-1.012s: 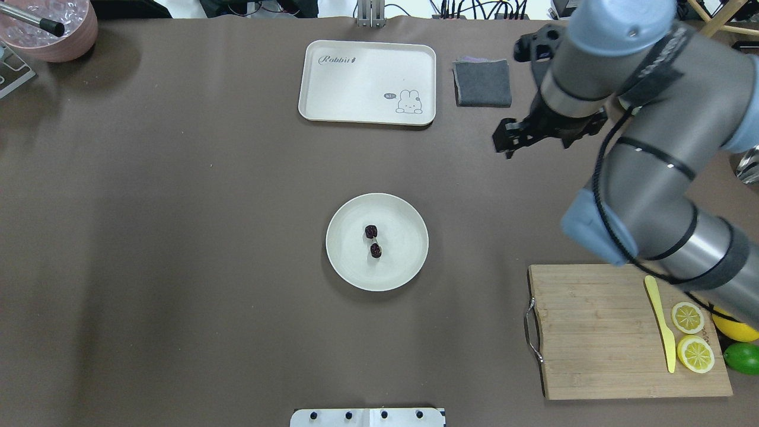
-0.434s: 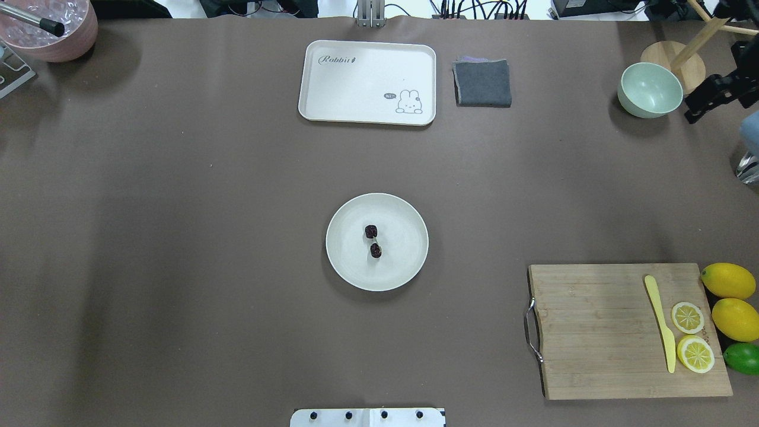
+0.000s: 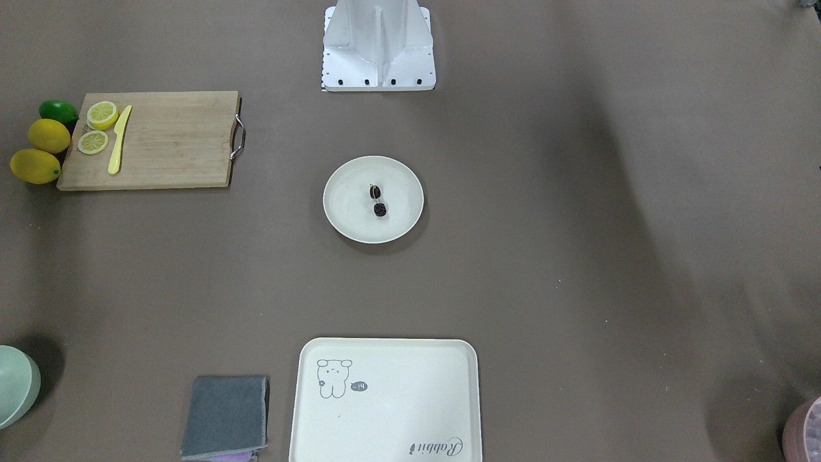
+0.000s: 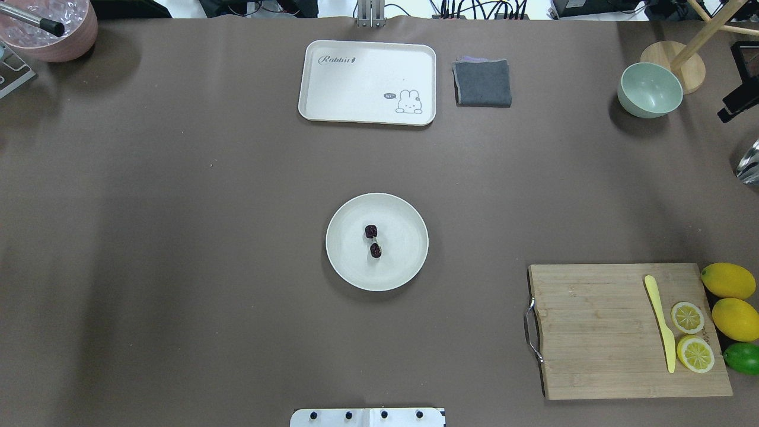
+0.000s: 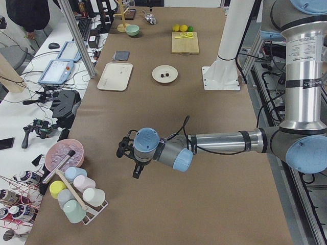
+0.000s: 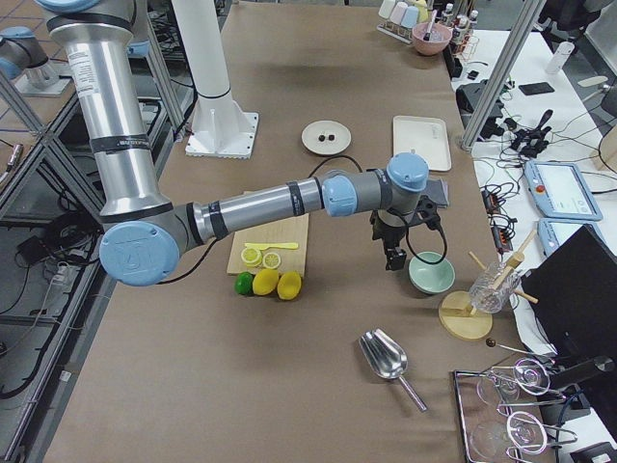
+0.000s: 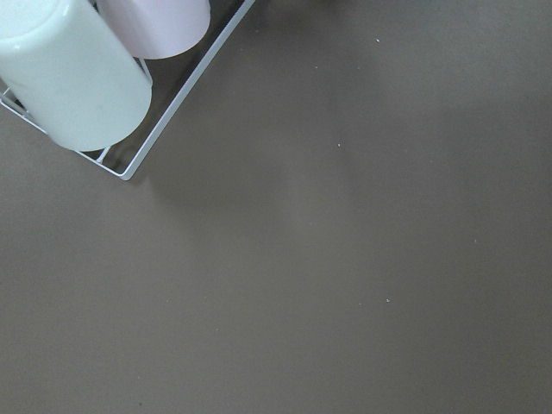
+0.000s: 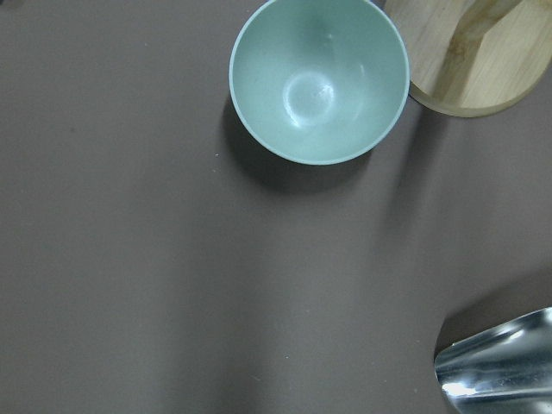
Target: Place red cherry on plate
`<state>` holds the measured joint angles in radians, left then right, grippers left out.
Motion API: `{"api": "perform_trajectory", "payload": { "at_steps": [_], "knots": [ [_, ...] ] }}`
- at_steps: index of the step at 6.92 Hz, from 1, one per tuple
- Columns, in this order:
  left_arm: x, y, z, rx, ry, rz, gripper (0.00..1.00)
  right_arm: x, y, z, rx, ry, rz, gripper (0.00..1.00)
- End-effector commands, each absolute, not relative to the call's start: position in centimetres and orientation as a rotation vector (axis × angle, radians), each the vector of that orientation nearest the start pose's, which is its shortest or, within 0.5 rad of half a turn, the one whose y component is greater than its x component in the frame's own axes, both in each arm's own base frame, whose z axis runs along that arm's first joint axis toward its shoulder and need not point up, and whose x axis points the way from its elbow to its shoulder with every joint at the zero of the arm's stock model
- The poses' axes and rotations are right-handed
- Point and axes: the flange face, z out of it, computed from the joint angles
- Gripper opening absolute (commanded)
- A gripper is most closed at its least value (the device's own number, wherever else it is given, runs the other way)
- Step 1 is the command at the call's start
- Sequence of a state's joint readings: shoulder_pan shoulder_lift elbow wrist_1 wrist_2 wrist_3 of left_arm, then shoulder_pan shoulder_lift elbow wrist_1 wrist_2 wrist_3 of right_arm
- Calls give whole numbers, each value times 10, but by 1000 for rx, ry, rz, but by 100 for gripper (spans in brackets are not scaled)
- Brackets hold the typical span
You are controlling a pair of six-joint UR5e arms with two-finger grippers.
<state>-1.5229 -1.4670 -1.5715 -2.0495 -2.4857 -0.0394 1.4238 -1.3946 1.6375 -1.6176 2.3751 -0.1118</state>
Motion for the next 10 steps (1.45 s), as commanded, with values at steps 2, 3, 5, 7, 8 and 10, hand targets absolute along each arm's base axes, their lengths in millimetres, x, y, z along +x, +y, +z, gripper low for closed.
{"api": "perform_trajectory", "payload": {
  "at_steps": [2, 3, 5, 7, 8, 10],
  "knots": [
    [-31, -433, 646, 290, 952, 181, 98, 20, -548, 570, 206, -874, -367, 100],
    [-31, -433, 655, 277, 951, 179, 98, 19, -543, 586, 184, -900, -364, 100],
    [-35, -415, 685, 242, 945, 180, 98, 45, -505, 628, 184, -944, -376, 100],
    [-45, -412, 701, 227, 953, 185, 98, 59, -483, 656, 170, -947, -368, 100],
    [-55, -409, 704, 225, 948, 159, 98, 59, -475, 662, 162, -958, -360, 100],
    [-65, -406, 700, 233, 945, 128, 98, 60, -491, 644, 186, -941, -368, 100]
  ]
}}
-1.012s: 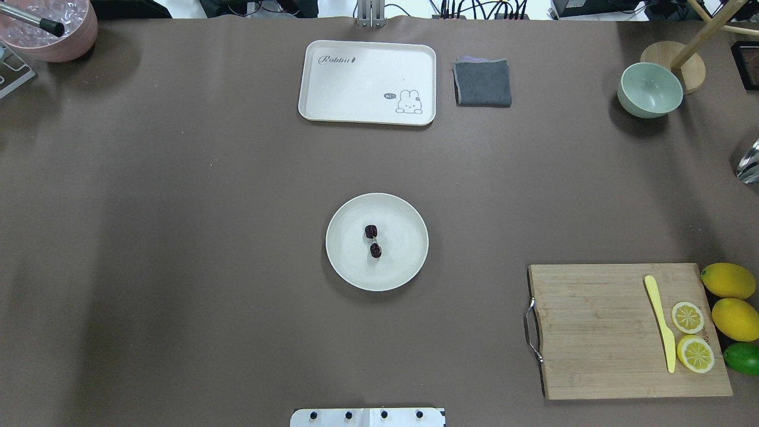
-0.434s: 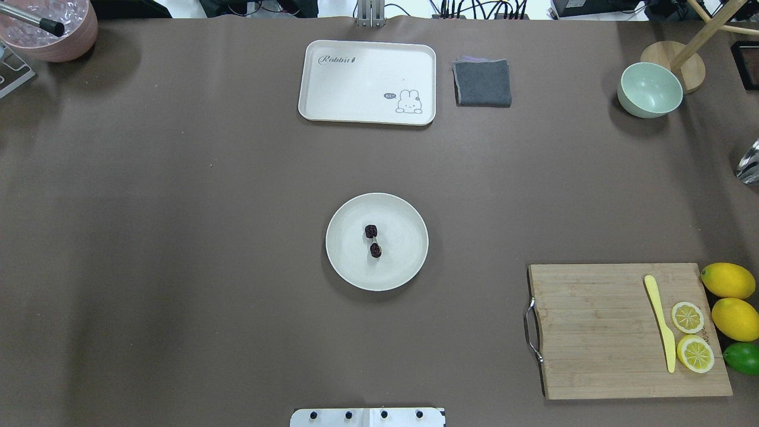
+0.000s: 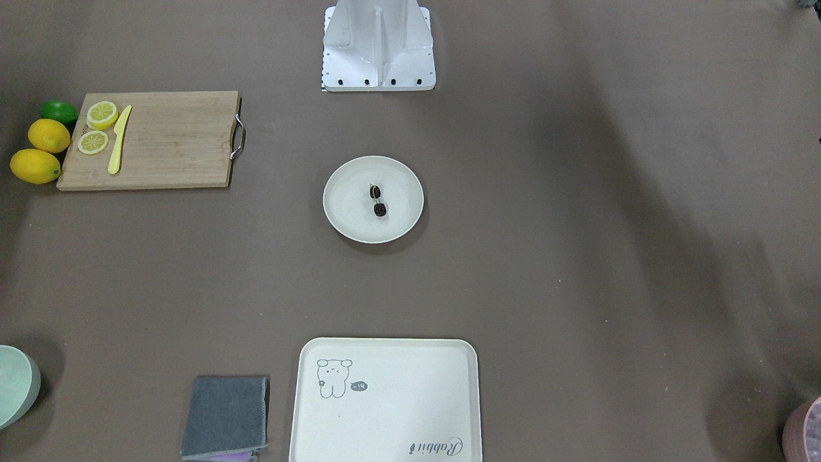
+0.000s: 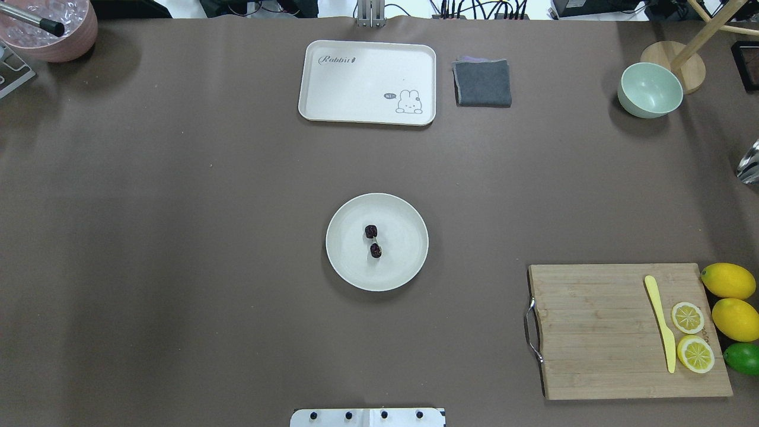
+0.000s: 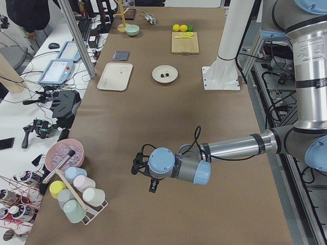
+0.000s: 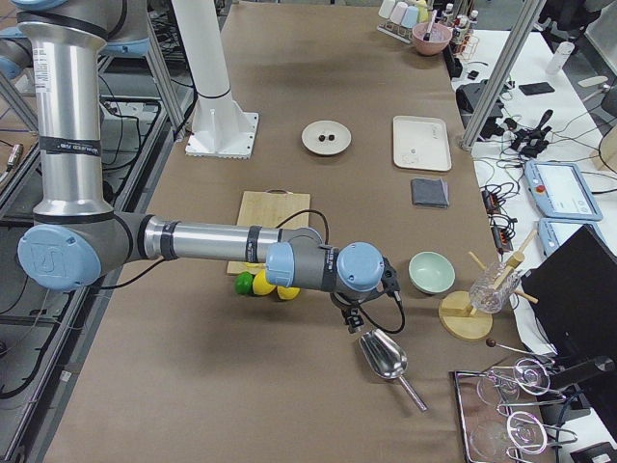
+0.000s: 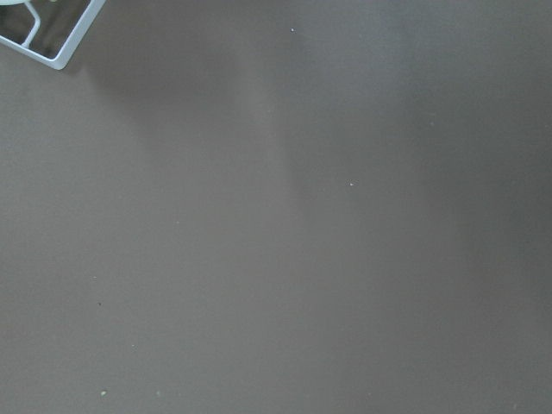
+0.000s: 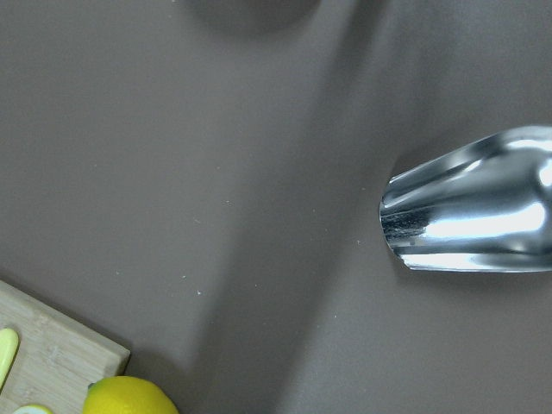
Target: Place red cherry on plate
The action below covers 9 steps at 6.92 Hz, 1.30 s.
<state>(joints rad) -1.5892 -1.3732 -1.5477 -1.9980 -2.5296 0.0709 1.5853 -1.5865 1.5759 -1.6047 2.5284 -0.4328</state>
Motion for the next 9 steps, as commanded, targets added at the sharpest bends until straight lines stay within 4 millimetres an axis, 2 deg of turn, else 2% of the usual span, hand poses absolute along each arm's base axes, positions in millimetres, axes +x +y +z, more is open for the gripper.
{"api": "perform_trajectory", "payload": {
  "at_steps": [1, 3, 5, 6, 7, 8, 9],
  "knots": [
    [-70, -410, 699, 177, 931, 70, 98, 62, -491, 647, 177, -917, -365, 100],
    [-85, -422, 696, 116, 723, 6, 98, 81, -492, 651, 165, -834, -338, 100],
    [-87, -423, 694, 130, 713, 20, 98, 99, -488, 653, 175, -831, -294, 100],
    [-87, -427, 680, 162, 714, 42, 98, 103, -487, 654, 175, -831, -285, 100],
    [-88, -429, 676, 187, 710, 91, 98, 116, -479, 656, 184, -833, -259, 100],
    [-88, -430, 675, 195, 707, 107, 98, 138, -469, 657, 206, -830, -216, 100],
    [-88, -435, 673, 202, 711, 113, 98, 139, -470, 656, 210, -828, -221, 100]
  ]
}}
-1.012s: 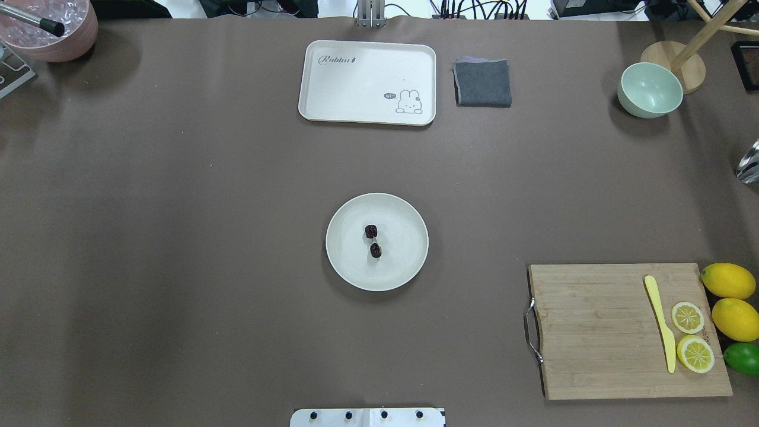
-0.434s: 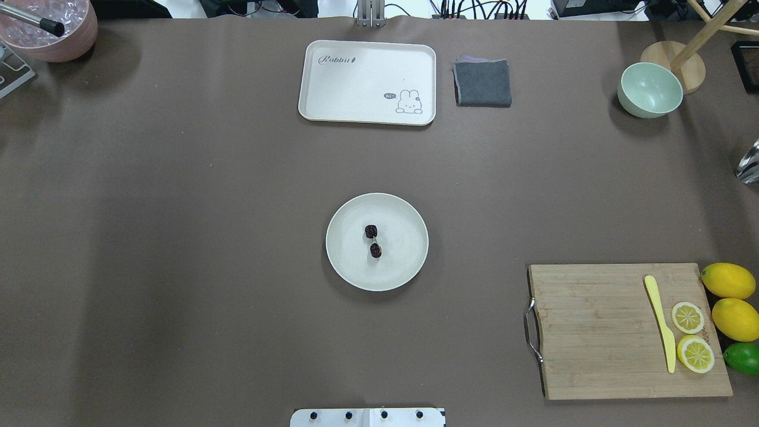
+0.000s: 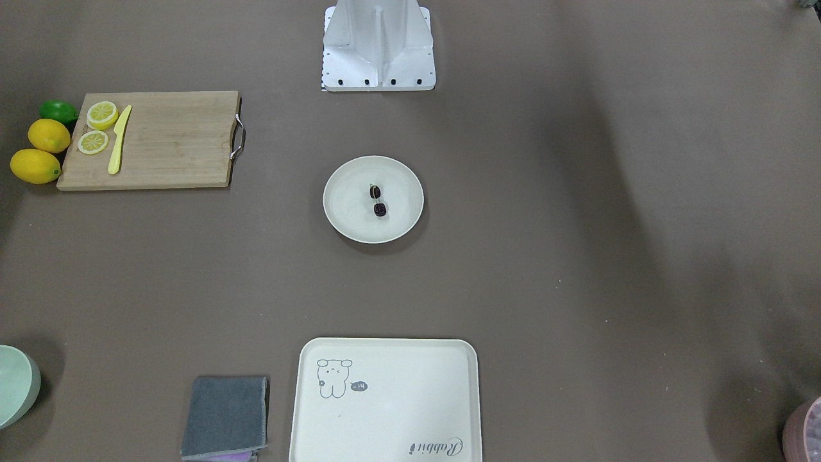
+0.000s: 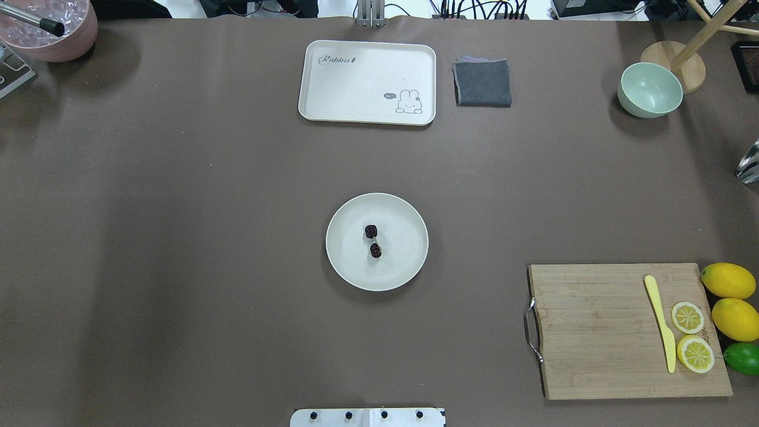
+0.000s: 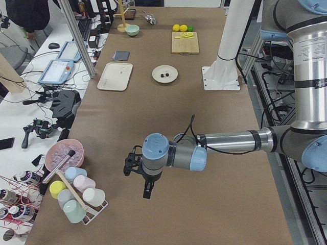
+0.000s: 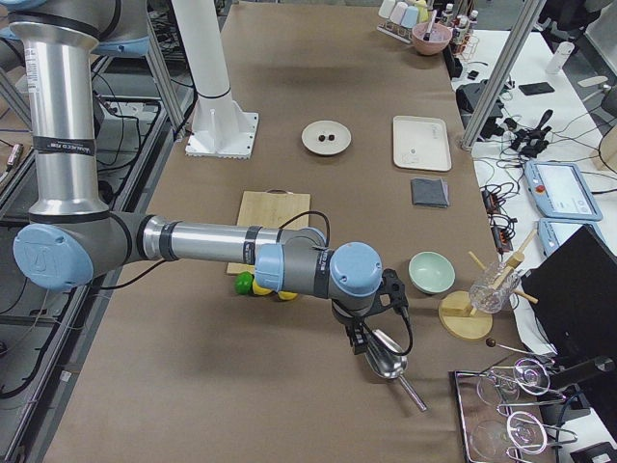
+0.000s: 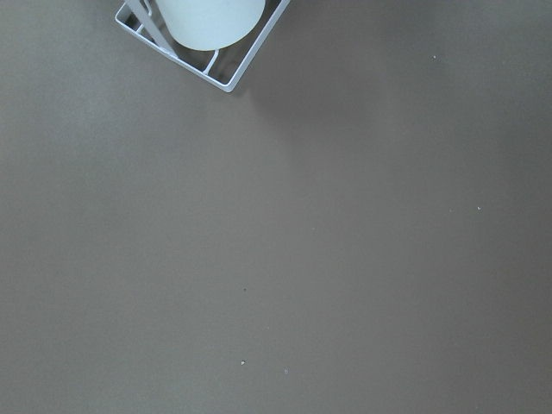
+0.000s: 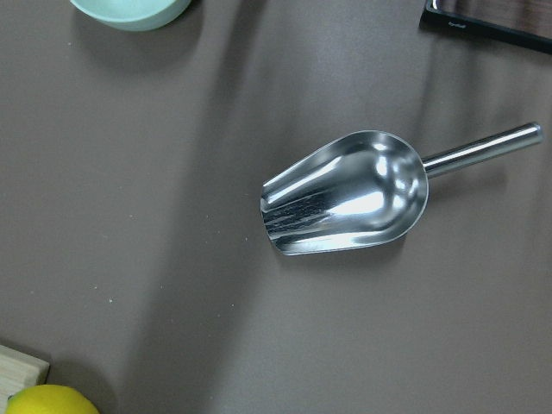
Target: Place red cherry on plate
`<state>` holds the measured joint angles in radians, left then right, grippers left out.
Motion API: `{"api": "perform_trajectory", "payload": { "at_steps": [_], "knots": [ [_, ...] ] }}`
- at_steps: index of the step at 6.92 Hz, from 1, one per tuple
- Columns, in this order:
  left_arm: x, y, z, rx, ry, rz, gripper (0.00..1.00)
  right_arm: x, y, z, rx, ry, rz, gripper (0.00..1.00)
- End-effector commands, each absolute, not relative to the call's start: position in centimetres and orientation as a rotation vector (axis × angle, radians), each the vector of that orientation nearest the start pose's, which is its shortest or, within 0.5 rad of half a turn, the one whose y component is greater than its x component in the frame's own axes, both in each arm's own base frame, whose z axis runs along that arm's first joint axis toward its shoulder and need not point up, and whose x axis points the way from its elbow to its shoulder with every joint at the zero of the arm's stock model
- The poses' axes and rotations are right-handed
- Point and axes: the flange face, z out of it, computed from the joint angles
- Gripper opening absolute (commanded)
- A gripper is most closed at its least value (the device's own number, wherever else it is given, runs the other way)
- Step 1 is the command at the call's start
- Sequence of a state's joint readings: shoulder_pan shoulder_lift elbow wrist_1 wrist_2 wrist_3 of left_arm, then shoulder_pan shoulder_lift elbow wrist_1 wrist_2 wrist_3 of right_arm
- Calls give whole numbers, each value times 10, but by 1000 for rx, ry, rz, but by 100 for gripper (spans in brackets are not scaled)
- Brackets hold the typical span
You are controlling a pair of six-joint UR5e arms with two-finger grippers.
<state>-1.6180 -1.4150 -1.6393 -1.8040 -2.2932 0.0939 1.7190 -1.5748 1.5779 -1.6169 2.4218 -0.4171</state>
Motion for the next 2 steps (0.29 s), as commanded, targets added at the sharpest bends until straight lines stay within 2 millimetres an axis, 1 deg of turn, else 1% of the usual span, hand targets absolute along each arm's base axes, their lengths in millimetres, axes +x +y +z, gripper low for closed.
{"api": "perform_trajectory", "payload": {
  "at_steps": [1, 2],
  "knots": [
    [-89, -437, 668, 213, 714, 115, 98, 139, -471, 655, 213, -827, -222, 100],
    [-89, -437, 668, 214, 714, 115, 98, 144, -468, 655, 217, -827, -213, 100]
  ]
}}
